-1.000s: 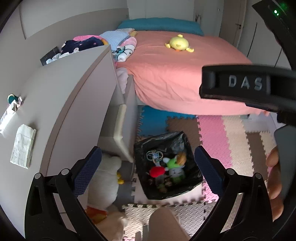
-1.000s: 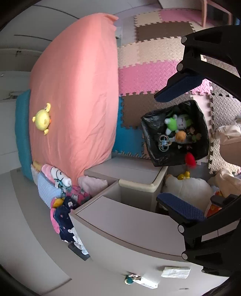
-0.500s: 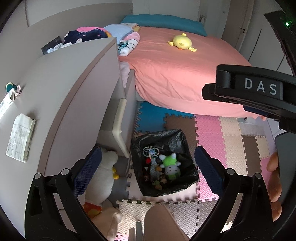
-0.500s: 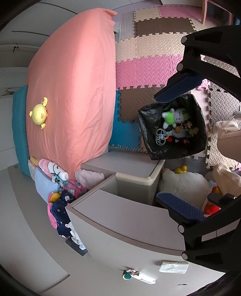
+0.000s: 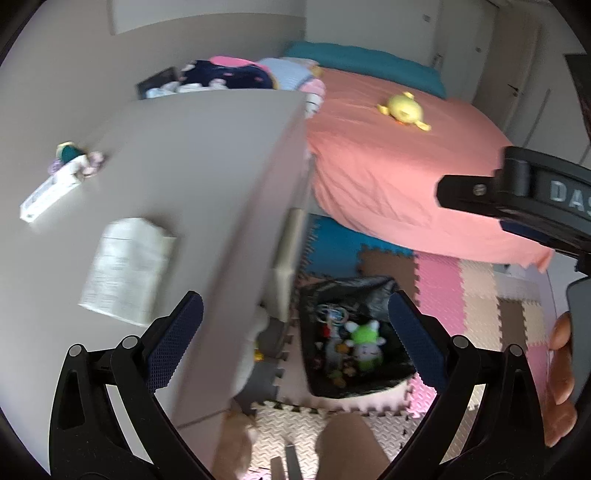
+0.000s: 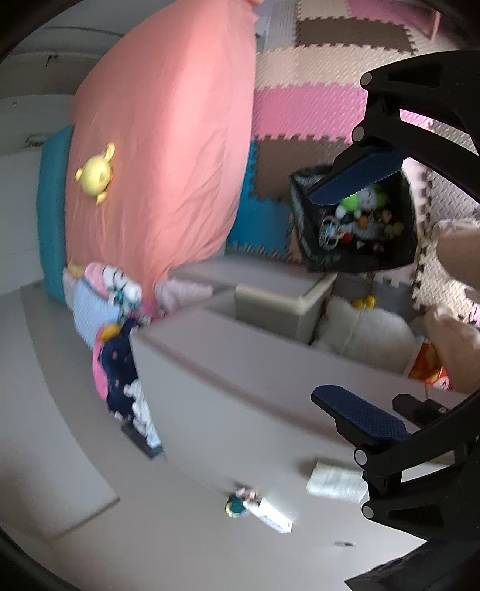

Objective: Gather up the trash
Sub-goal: 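Move both tools back over the desk toward the paper note and white box, then grasp the handwritten paper note with the right tool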

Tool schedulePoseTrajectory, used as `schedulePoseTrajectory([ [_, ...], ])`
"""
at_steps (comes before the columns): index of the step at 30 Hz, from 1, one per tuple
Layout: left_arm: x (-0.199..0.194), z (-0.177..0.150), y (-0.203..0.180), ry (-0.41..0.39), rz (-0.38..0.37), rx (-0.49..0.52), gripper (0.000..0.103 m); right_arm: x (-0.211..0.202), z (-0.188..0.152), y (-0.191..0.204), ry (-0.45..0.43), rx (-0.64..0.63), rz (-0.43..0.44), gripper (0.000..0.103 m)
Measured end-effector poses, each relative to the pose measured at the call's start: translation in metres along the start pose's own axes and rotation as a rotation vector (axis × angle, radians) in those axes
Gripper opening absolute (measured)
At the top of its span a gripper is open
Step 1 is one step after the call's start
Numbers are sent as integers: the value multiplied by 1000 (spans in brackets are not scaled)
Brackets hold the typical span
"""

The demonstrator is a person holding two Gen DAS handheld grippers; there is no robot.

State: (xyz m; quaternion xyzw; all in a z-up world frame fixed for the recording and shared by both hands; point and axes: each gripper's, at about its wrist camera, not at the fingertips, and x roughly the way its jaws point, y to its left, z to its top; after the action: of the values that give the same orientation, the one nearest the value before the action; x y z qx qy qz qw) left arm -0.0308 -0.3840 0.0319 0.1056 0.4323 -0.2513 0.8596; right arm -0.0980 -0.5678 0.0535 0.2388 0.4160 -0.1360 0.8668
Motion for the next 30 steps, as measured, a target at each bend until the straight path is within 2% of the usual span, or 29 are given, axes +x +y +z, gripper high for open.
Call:
schedulePoseTrajectory([
  [4, -10, 2, 40, -18, 40, -59, 97, 2, 2, 36, 1, -59, -9, 100],
  [10, -20, 0, 101, -32, 114, -126, 97, 10, -12, 104, 40, -186, 73, 100],
  [13, -24, -2, 134, -34, 153, -154, 97, 18, -22, 139, 89, -221, 122, 100],
  [17, -29, -8, 179, -33, 205, -196, 97, 33, -33, 175, 130, -272, 139, 100],
  [24, -27, -26, 238, -7, 259, -270, 97, 65, -56, 214, 190, -274, 118, 100],
  [30, -23, -19, 273, -3, 279, -266, 97, 89, -71, 236, 187, -350, 19, 100],
])
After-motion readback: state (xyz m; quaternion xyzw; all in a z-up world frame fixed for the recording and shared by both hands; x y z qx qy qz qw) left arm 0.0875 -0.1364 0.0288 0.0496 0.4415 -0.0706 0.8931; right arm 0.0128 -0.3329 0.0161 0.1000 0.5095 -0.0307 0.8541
